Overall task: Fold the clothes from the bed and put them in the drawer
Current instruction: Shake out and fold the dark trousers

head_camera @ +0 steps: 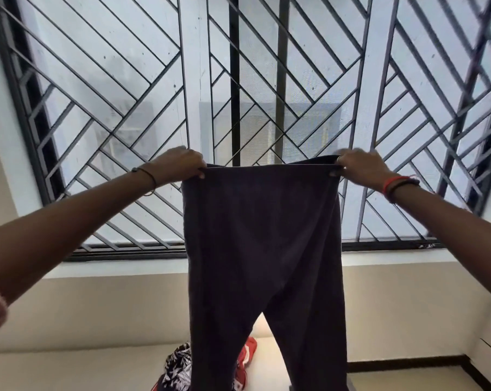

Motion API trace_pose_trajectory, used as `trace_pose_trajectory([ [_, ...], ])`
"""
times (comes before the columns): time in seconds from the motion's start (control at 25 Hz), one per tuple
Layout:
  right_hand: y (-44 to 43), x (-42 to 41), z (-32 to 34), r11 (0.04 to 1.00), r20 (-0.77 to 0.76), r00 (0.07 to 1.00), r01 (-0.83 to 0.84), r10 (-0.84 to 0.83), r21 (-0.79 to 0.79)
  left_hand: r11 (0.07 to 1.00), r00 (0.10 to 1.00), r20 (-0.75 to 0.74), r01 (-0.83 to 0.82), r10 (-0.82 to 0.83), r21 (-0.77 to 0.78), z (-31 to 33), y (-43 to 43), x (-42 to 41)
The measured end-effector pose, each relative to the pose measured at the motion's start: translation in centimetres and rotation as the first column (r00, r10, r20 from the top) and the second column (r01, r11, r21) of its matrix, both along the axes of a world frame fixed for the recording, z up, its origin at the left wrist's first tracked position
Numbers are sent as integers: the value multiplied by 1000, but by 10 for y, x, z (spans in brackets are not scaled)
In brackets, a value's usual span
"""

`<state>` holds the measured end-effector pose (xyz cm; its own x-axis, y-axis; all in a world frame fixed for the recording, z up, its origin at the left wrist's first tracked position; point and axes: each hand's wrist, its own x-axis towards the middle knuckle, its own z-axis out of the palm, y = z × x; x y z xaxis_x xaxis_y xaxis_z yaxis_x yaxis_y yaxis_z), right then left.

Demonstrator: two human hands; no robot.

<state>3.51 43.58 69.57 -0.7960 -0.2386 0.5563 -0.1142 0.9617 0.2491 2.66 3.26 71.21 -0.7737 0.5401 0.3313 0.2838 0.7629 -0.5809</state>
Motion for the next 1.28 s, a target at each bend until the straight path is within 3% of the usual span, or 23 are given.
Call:
trace_pose_trajectory([
  [0.08,-2,-2,-7,963,197,980,88,-38,-254,990,980,-183,-95,75,-102,-4,7,3],
  [0.28,-4,-8,-27,854,346,928,66,137,-516,990,956,-276,-125,102,-68,-26,16,4],
  [0.44,0,-6,-46,473,366,793,114,486,-874,987,935,-348,-117,74,-106,-37,13,5],
  [0.52,3,-7,-48,404,333,772,108,542,-908,990,927,-373,-94,48,-107,-39,12,4],
  [0.68,17,-37,-59,492,359,734,39,577,-870,995,917,-399,-47,10,-85,-40,10,-2],
  [0.84,-1,0,-32,624,448,752,62,484,-779,992,929,-365,-98,64,-76,-43,10,-2],
  [0.96,-11,2,-22,789,422,872,70,250,-610,997,978,-195,-68,71,22,-46,6,-8],
  [1.08,-24,-3,-30,916,225,974,112,-24,-385,982,998,-6,66,-66,178,-43,5,-13],
  [1.2,-30,0,-45,946,297,955,88,9,-313,961,982,-28,188,-187,203,-44,11,-13],
  [1.28,-30,2,-57,929,376,920,36,113,-368,962,980,-36,199,-196,186,-48,13,-14],
])
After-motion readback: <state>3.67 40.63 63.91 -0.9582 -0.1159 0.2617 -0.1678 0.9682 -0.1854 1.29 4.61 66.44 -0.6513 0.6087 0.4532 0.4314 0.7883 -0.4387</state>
